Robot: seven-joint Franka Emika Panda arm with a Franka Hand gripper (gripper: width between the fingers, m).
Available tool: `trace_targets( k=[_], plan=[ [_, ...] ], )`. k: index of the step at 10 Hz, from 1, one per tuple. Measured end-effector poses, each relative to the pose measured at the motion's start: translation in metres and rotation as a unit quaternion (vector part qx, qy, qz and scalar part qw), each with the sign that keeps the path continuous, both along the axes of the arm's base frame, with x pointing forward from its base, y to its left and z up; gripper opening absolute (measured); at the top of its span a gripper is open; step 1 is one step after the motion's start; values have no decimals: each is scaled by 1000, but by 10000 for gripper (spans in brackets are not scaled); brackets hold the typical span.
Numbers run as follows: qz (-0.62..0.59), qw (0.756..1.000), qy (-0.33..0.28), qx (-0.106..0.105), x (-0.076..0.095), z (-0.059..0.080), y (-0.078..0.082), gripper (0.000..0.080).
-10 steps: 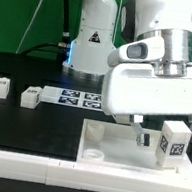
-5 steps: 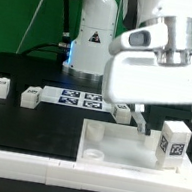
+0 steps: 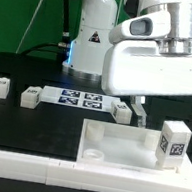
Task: Assemble one leg
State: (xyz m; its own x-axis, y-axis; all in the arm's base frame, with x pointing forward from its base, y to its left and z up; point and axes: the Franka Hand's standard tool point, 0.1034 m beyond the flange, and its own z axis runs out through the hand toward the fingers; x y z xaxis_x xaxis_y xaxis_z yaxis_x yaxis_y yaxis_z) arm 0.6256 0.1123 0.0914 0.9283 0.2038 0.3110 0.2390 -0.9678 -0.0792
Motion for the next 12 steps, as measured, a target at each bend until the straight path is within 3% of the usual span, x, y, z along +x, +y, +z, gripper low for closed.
trace_targets(
  k=[3,4,9,12],
  plan=[
    [17,987,163,-1,-7,0,12,649],
    [20,982,187,0,-5,-2,14,649],
    [17,983,183,2,3,2,12,649],
    [-30,984,174,5,5,-9,6,649]
  ],
)
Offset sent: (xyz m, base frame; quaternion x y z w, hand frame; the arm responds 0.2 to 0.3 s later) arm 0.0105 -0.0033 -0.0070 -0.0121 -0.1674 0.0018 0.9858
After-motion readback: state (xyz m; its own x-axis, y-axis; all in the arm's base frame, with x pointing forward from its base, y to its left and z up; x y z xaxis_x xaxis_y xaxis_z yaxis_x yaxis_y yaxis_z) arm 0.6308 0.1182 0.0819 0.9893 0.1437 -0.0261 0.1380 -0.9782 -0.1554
